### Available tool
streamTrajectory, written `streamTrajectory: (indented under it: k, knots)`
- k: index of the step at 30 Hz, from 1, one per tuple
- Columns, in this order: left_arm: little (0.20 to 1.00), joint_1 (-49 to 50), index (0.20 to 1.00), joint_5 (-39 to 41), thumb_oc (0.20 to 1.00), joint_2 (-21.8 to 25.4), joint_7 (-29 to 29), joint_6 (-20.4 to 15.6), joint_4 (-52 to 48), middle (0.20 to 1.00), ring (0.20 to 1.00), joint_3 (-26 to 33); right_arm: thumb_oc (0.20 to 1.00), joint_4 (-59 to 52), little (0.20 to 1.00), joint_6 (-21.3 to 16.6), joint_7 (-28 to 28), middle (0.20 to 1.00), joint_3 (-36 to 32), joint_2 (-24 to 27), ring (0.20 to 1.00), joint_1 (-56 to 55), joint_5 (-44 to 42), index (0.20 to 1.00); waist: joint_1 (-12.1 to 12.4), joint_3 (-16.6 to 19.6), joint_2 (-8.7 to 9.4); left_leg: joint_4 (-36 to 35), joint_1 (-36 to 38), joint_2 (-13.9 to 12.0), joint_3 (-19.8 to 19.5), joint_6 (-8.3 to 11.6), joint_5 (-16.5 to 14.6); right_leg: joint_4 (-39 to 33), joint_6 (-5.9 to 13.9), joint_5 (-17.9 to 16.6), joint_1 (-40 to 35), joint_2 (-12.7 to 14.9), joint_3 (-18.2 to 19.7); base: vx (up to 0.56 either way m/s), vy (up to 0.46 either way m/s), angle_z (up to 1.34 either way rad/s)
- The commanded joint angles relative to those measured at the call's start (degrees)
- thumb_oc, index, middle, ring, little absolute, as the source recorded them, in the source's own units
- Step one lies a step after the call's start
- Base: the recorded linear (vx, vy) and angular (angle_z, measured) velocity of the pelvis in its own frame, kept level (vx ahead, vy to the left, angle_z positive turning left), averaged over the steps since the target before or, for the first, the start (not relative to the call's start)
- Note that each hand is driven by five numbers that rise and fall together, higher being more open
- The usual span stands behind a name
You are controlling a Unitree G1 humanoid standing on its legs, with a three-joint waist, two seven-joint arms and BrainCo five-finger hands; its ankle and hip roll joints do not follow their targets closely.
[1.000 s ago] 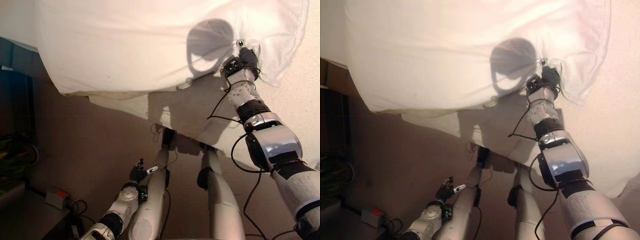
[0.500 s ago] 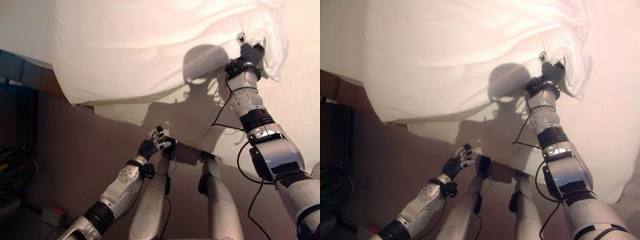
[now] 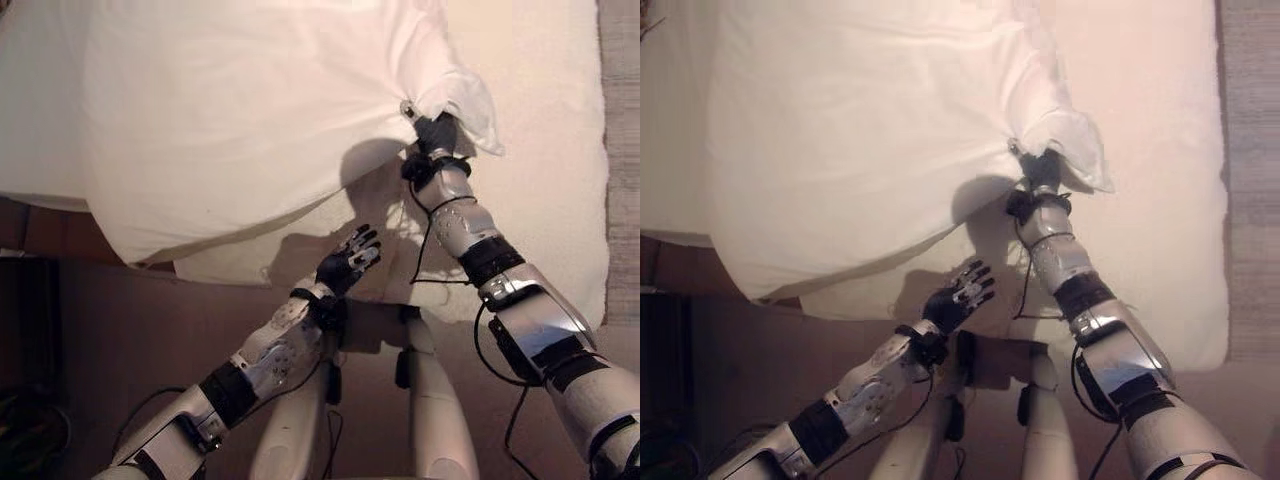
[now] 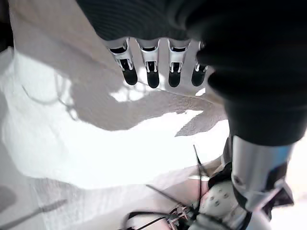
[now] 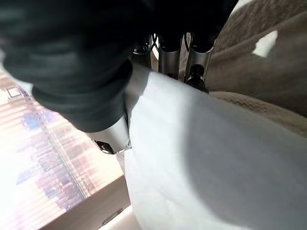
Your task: Make the bed
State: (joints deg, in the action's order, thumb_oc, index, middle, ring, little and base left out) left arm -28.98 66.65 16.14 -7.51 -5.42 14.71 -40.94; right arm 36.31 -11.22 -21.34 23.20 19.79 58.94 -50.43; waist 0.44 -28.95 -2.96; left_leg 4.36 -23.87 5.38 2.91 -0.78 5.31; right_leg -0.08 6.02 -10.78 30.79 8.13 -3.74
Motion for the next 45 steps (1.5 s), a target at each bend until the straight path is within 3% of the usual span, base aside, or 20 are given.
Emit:
streamTrajectory:
  k: [1, 7, 12, 18, 31, 45]
  knots:
    - [1.000, -0.60, 1.000, 5.17, 1.000, -2.43, -1.05, -1.84, 0.30, 1.000, 1.000, 1.33, 0.200, -8.04, 0.200, -3.83, 1.73, 0.200, -1.20, 0.36, 0.200, 1.86, -1.50, 0.200, 0.45, 2.94, 0.78, 1.71, -2.16, -0.63, -1.32, 1.13, -2.35, 8.22, 0.75, 4.47, -1.71, -0.72, -0.56, -0.04, -0.015, -0.04]
    - [1.000, -3.29, 1.000, 11.96, 1.000, -8.48, -3.53, -5.22, 5.51, 1.000, 1.000, 7.32, 0.200, -11.05, 0.200, -4.60, 1.41, 0.200, -1.68, -1.96, 0.200, -3.20, -1.70, 0.200, -0.09, 3.62, 1.91, 2.39, -2.54, -0.68, -1.08, 1.09, -2.60, 8.47, 0.74, 4.18, -1.38, -0.80, -0.35, -0.01, -0.011, -0.01]
    - [1.000, -6.49, 1.000, 19.98, 1.000, -15.21, -6.42, -11.23, 10.22, 1.000, 1.000, 16.91, 0.200, -13.65, 0.200, -6.38, 0.82, 0.200, -4.17, -6.89, 0.200, -10.85, -3.81, 0.200, -0.55, 4.16, 3.14, 3.28, -3.45, -0.96, -1.18, 1.14, -2.98, 8.26, 0.59, 4.09, -1.12, -1.02, -0.33, -0.02, -0.046, 0.00]
    - [1.000, -8.17, 1.000, 22.76, 1.000, -16.74, -7.72, -16.78, 10.90, 1.000, 1.000, 23.99, 0.200, -13.82, 0.200, -7.99, 0.35, 0.200, -6.03, -8.68, 0.200, -14.16, -4.66, 0.200, -0.42, 4.59, 3.88, 3.20, -3.80, -1.22, -1.33, 1.39, -2.90, 7.72, 0.63, 3.66, -0.94, -1.16, -0.52, 0.00, -0.016, 0.00]
    - [1.000, -11.73, 1.000, 19.13, 1.000, -12.82, -12.77, -23.99, 14.95, 1.000, 1.000, 35.55, 0.200, -14.29, 0.200, -10.93, -1.24, 0.200, -8.99, -9.61, 0.200, -18.11, -4.63, 0.200, -0.13, 5.29, 4.81, 2.35, -3.71, -1.54, -1.55, 1.84, -2.70, 7.23, 0.76, 3.47, -0.98, -1.34, -0.79, 0.00, -0.001, 0.00]
    - [1.000, -13.04, 1.000, 9.22, 1.000, -3.10, -18.53, -24.84, 20.64, 1.000, 1.000, 46.16, 0.200, -17.83, 0.200, -14.28, -1.29, 0.200, -13.79, -9.24, 0.200, -26.60, -6.34, 0.200, -0.75, 7.24, 6.07, 2.52, -4.29, -1.86, -1.13, 1.87, -3.27, 6.60, 1.08, 3.12, -0.78, -1.40, -0.67, 0.01, 0.004, -0.01]
